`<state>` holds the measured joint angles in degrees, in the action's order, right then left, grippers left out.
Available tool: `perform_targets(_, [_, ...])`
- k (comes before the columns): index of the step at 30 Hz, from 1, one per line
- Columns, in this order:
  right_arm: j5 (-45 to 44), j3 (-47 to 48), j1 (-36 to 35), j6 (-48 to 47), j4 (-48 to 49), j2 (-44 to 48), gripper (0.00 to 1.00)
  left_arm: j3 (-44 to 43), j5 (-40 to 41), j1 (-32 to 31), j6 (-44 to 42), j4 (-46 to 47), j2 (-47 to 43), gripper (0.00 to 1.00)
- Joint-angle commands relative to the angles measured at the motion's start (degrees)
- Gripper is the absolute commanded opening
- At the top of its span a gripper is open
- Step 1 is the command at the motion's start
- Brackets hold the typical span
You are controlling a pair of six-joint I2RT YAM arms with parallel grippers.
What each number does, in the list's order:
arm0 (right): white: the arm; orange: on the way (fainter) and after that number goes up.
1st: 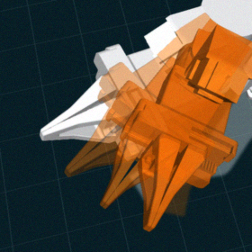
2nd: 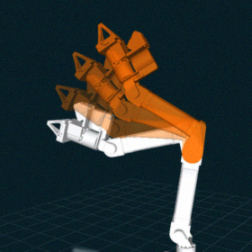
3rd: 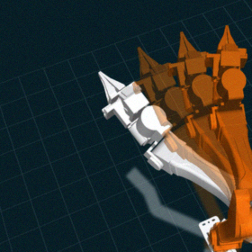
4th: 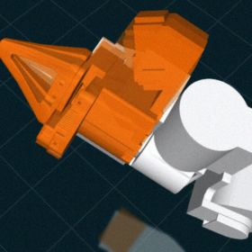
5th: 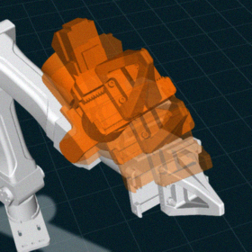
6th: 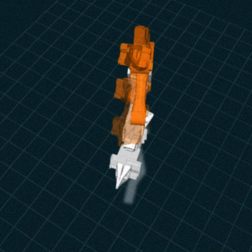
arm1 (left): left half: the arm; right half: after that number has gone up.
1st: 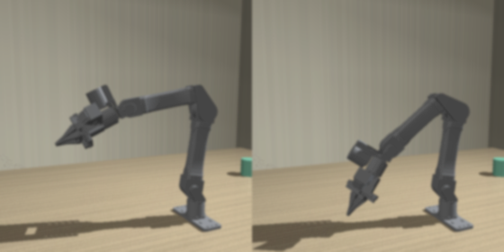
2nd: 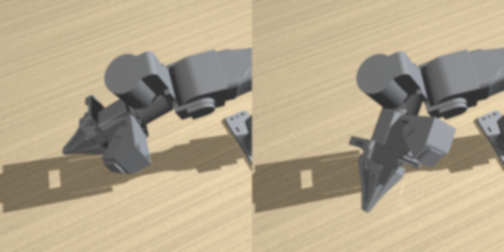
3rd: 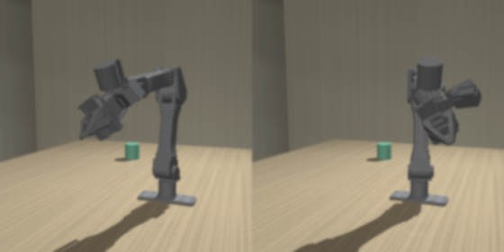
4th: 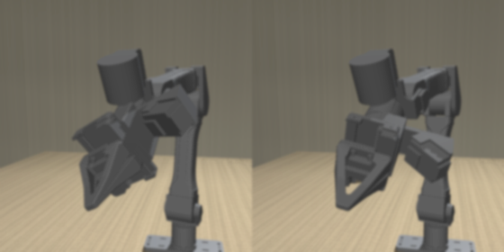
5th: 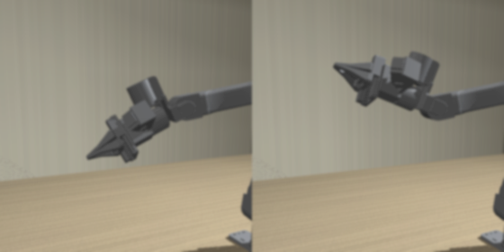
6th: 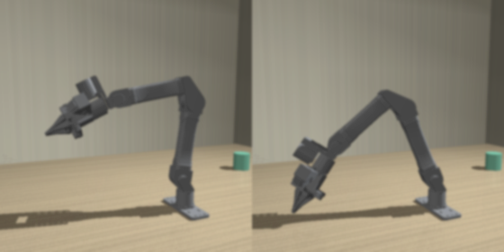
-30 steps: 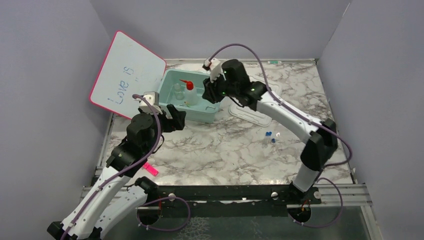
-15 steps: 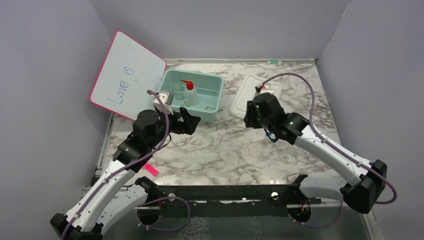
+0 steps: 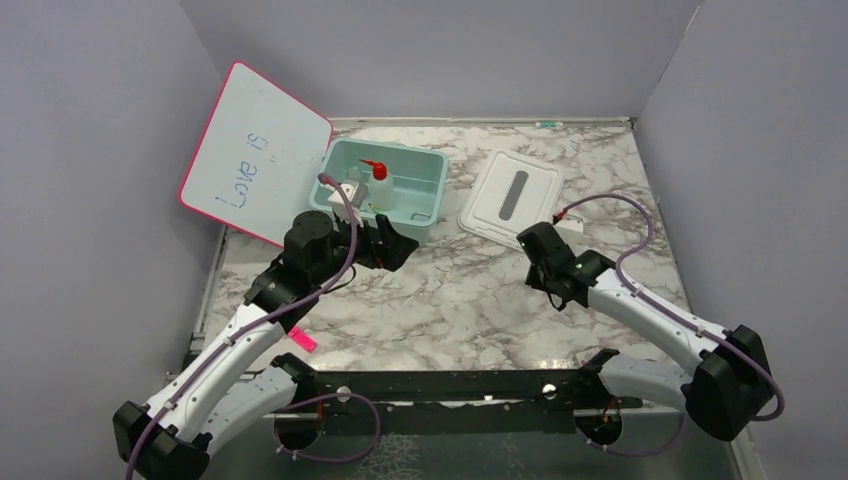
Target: Organize the chemistry lab equipment
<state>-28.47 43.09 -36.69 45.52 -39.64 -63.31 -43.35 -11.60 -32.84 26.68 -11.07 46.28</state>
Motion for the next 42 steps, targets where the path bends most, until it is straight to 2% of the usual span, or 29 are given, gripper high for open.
perform_targets(1, [1.9, -2.3, 3.5, -1.3, 6.3, -3.0, 0.21, 0.7, -3.8, 0.0, 0.9, 4.5, 2.0, 0.87])
perform_targets(2, [2.2, -2.4, 3.6, -1.5, 6.9, -3.9, 0.17, 0.8, -4.0, 0.1, 0.6, 4.4, 2.3, 0.87])
perform_targets(5, [1.7, -2.3, 4.0, -1.2, 7.7, -6.2, 0.16, 1.3, -4.8, 0.1, 0.5, 4.5, 2.6, 0.86])
perform_targets(11, [4.4, -4.6, 7.3, -1.7, 11.7, -10.2, 0.24, 1.9, -4.2, 0.0, 0.9, 5.1, 3.6, 0.86])
perform_targets(29, [8.8, -7.5, 12.0, -3.8, 17.6, -14.9, 0.29, 2.0, -3.9, 0.0, 0.8, 5.0, 5.4, 0.86])
perform_targets(35, [10.4, -8.3, 12.3, -2.9, 18.9, -15.2, 0.24, 2.0, -4.0, 0.0, 1.1, 5.0, 5.8, 0.86])
perform_targets(38, [10.2, -8.4, 12.7, -3.0, 18.9, -15.1, 0.15, 2.0, -4.0, 0.0, 1.5, 5.0, 6.0, 0.86])
perform_targets(42, [8.8, -7.6, 12.7, -6.0, 18.8, -10.5, 0.09, 2.0, -4.2, 0.0, 2.8, 5.0, 6.2, 0.86])
